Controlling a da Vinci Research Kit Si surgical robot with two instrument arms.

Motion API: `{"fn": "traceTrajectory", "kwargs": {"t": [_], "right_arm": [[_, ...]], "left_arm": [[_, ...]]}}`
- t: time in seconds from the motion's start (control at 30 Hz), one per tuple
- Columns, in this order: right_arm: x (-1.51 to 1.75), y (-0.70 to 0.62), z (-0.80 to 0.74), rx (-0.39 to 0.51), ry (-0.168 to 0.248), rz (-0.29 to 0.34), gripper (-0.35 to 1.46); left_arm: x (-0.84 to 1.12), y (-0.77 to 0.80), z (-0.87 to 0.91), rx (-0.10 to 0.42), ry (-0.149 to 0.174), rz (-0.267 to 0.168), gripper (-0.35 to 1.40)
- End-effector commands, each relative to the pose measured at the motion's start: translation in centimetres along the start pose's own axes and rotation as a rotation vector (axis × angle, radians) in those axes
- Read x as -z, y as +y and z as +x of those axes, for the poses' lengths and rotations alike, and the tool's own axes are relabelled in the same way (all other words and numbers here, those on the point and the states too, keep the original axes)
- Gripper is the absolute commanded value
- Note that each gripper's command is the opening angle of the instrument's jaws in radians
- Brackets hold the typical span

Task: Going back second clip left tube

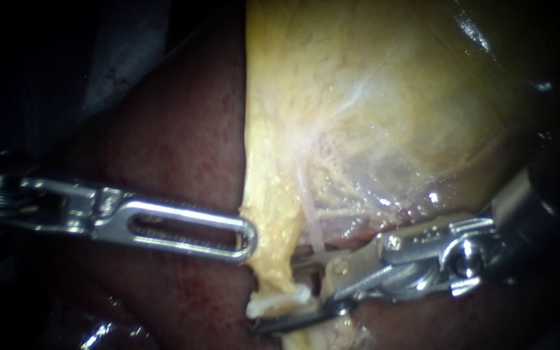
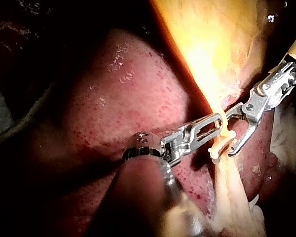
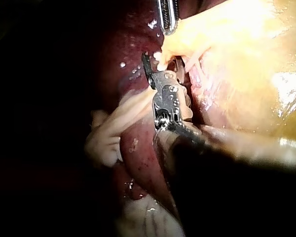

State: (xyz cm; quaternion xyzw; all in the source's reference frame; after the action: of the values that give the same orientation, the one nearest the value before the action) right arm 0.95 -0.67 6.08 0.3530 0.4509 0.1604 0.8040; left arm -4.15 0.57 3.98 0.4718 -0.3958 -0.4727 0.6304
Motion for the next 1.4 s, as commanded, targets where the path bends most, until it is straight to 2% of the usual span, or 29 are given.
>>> {"fn": "traceTrajectory", "kwargs": {"t": [0.03,0.27,0.57,0.77,0.9,1.1,1.23,1.4], "right_arm": [[0.05,-0.01,0.00,0.000,0.002,-0.003,0.49],[0.54,-0.06,0.06,-0.001,0.027,-0.027,0.49],[1.43,-0.08,0.34,0.036,0.065,-0.090,0.49],[1.85,-0.05,0.45,0.065,0.083,-0.132,0.52],[1.99,-0.04,0.49,0.064,0.090,-0.149,0.53],[2.01,-0.04,0.48,0.069,0.092,-0.150,0.53],[2.01,-0.05,0.48,0.069,0.092,-0.150,0.53],[2.00,-0.06,0.47,0.069,0.093,-0.154,0.53]], "left_arm": [[0.00,0.00,0.00,0.000,0.000,0.000,-0.35],[0.00,0.02,0.00,-0.001,0.000,0.000,-0.35],[-0.02,0.08,0.00,-0.003,0.000,-0.002,-0.35],[-0.03,0.09,0.00,-0.003,0.000,-0.003,-0.35],[-0.03,0.09,0.00,-0.003,-0.001,-0.003,-0.35],[-0.07,0.10,-0.02,-0.003,-0.003,-0.005,-0.35],[-0.18,0.16,-0.04,-0.005,-0.008,-0.011,-0.35],[-0.44,0.36,-0.08,-0.011,-0.021,-0.027,-0.35]]}}
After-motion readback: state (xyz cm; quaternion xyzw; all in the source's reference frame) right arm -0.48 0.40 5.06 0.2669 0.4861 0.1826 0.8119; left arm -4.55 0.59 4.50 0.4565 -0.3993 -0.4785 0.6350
